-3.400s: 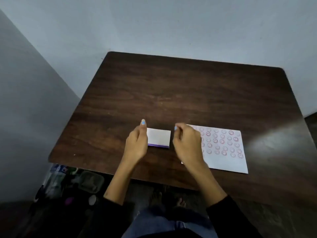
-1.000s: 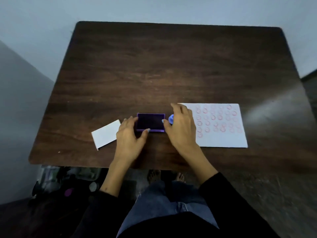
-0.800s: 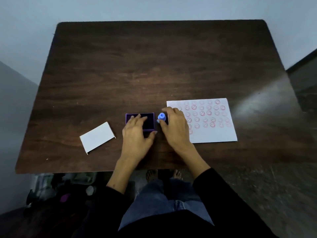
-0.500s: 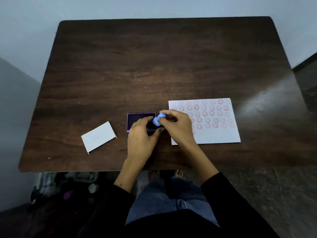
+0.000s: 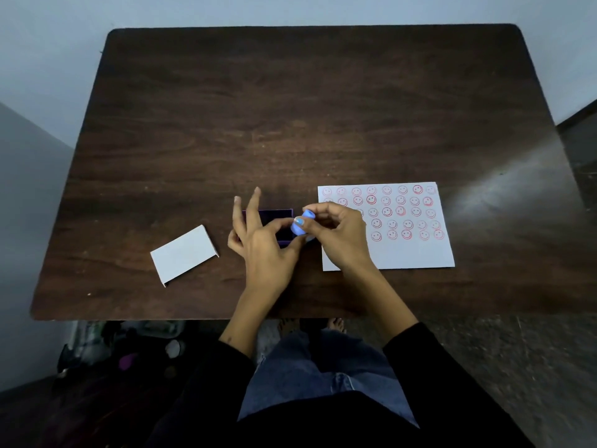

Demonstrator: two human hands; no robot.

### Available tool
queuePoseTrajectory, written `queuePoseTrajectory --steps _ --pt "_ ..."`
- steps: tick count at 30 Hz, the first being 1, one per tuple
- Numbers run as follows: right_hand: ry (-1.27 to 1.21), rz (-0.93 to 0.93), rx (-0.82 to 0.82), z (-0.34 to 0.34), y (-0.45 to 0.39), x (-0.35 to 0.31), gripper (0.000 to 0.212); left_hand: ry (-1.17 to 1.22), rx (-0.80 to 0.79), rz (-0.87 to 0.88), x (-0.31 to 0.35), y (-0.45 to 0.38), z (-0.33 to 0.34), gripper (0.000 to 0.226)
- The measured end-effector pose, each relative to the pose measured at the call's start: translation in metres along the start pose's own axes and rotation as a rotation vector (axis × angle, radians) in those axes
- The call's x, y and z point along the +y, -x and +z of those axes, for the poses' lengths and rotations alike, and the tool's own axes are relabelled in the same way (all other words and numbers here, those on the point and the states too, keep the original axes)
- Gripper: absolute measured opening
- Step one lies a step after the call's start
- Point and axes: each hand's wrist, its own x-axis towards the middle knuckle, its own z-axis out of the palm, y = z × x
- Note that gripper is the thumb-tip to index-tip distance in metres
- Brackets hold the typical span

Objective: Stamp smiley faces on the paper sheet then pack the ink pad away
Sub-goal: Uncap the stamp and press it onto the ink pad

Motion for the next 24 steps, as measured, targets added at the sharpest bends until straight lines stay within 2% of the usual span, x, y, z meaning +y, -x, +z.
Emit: queuePoseTrajectory --steps 8,12,19,21,24 --pt "0.022 -0.028 -0.163 -0.019 -0.005 -0.002 0.030 -0.040 0.010 -0.014 -0.001 0.005 0.011 0.025" --pt "-0.088 -0.001 -0.110 -0.025 -0.007 -0.006 0.031 -0.125 0.050 0.036 -0.002 0.012 0.023 0.032" --pt "-0.942 0.299 -0.066 -0.033 -0.010 -0.015 0.020 -0.305 0.073 0.090 -0.016 0.031 0.040 0.041" --pt "-1.055 0.358 -0.077 -0.031 -0.010 -0.017 0.022 -0.313 0.051 0.072 -0.019 0.033 0.041 0.052" --pt "-1.097 0.405 -0.101 -0.026 -0.010 -0.019 0.021 -0.268 0.016 0.051 -0.023 0.030 0.033 0.087"
